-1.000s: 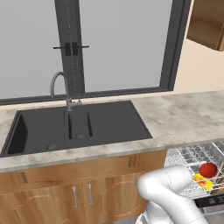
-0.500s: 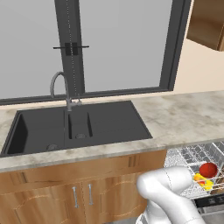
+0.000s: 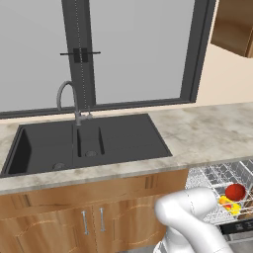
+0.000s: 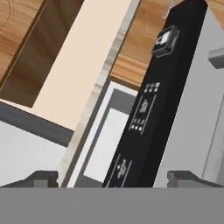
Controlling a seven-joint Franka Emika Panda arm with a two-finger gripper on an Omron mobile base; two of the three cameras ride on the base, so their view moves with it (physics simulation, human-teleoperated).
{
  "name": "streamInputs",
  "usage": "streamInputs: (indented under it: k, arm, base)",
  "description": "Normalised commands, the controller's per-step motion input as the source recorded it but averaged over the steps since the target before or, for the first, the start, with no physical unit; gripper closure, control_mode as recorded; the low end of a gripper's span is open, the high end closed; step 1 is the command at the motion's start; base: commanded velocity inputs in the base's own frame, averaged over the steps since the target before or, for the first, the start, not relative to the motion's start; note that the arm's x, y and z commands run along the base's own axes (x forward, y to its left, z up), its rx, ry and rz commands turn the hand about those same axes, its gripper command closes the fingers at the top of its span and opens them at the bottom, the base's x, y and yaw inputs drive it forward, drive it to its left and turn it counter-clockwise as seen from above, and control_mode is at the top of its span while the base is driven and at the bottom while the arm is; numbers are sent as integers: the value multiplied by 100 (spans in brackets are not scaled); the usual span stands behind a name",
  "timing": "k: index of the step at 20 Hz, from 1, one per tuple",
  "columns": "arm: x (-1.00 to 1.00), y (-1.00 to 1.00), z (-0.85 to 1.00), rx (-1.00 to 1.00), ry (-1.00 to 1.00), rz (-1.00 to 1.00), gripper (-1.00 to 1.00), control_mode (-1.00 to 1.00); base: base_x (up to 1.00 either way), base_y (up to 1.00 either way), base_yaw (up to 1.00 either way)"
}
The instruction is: Pick up the cup and bowl from the counter, place them in the dishwasher, and close the dishwasher door.
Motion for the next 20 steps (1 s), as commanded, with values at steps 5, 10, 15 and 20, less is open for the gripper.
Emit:
streamInputs:
  k: [5,10,15,20]
  arm:
    - [-1,0,-53,-5,-4,9,-100,-100]
    - [0,-2,-47,-4,-2,7,-100,-100]
    - [1,-3,-49,-2,-1,6,-100,-100]
    - [10,-5,-64,-3,0,3,-100,-100]
  base:
    - [0,0,0]
    - [0,0,0]
    - [0,0,0]
    - [0,0,0]
